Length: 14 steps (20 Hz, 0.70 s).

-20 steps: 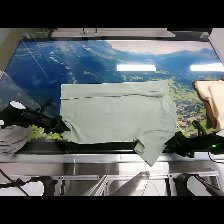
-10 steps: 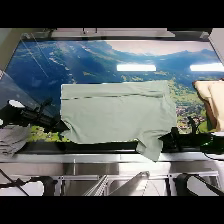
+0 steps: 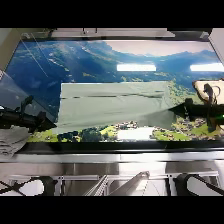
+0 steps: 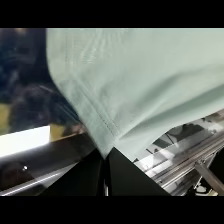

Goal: Fold the shirts.

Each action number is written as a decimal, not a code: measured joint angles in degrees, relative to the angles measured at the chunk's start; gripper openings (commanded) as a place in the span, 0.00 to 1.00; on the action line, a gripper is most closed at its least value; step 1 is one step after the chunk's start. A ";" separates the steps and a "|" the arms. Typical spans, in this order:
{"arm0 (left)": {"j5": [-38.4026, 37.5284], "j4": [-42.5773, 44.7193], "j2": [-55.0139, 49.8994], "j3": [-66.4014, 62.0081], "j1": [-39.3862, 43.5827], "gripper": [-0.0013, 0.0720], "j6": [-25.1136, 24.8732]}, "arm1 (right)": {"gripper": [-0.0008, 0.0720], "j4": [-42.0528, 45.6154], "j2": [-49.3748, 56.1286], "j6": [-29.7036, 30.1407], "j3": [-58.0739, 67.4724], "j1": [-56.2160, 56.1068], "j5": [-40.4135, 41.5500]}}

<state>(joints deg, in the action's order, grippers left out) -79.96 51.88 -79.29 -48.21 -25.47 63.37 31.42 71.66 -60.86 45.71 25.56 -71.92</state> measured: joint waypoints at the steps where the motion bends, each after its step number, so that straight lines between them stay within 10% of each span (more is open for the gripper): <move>1: 0.24 -0.17 -0.17 -0.83 0.09 0.04 0.02 | 0.03 -0.09 2.36 -0.20 3.39 -1.33 0.79; 14: 0.70 -0.90 -22.56 -37.07 11.41 0.04 6.75 | 0.03 -1.07 35.56 -4.13 42.03 -10.34 6.03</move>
<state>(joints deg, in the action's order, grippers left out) -79.26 50.98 -101.84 -85.27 -14.06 70.13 30.35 107.22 -64.99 87.74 15.22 -65.89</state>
